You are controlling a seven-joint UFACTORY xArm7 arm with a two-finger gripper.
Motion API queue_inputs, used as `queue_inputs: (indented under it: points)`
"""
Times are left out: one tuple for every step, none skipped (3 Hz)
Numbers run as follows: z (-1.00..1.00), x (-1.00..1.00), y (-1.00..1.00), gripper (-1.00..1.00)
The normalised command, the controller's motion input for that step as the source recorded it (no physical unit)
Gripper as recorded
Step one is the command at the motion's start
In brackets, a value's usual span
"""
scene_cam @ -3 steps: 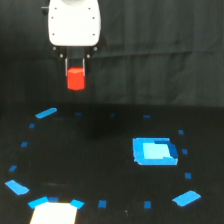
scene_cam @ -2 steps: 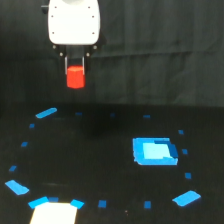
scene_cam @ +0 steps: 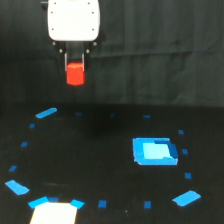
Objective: Pick up the red object from the table
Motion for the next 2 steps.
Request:
queue_inputs:
  points:
    - [0.52, -0.04, 0.09, -0.99]
    - [0.53, -0.21, 0.31, -1.0]
